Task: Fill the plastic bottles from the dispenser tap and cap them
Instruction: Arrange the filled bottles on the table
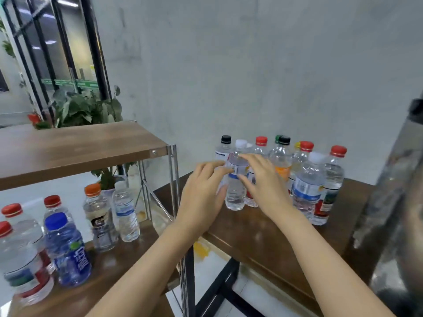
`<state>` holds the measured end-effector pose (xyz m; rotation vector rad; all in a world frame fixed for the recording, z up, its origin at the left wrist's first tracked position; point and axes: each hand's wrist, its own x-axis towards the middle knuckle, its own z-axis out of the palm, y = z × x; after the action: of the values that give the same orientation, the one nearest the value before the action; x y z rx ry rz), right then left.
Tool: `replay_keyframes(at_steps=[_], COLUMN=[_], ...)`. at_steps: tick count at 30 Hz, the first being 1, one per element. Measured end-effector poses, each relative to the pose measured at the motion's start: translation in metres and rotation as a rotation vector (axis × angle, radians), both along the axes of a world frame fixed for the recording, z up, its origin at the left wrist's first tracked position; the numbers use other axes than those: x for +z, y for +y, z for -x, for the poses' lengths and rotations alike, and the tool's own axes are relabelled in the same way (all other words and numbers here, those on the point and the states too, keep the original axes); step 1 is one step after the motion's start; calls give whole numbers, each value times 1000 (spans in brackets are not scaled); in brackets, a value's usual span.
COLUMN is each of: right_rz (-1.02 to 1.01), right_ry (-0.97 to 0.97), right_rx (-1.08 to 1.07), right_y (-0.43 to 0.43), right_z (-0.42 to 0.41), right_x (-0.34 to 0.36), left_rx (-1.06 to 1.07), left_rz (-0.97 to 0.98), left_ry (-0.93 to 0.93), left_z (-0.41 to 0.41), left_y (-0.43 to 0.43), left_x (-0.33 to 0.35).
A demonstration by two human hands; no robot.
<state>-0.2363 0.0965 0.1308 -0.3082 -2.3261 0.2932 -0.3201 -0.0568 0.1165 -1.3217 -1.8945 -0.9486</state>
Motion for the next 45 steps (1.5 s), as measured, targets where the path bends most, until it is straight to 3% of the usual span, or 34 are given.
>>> replay_keyframes(at_steps=[8,15,22,29,35,45], right_rz=[-138,-171,-72,46,194,-60], right_ry=[-147,-242,-137,59,-17,-1], right_rx=[-269,-271,-133,4,79,67], right_y=[62,75,71,61,56,35], right_z=[39,56,54,51,41,23], right_x=[28,22,13,1,-13,-34], left_rx=[16,78,-18,-143,-242,-228], left_rz=[187,272,113,16,-83,-193], left_ry=[-87,-124,-161,-378,-437,-514], left_z=[42,67,64,64,59,48], left_y=[92,136,117,99,88,76], left_x=[28,24,6,-15,-24,-36])
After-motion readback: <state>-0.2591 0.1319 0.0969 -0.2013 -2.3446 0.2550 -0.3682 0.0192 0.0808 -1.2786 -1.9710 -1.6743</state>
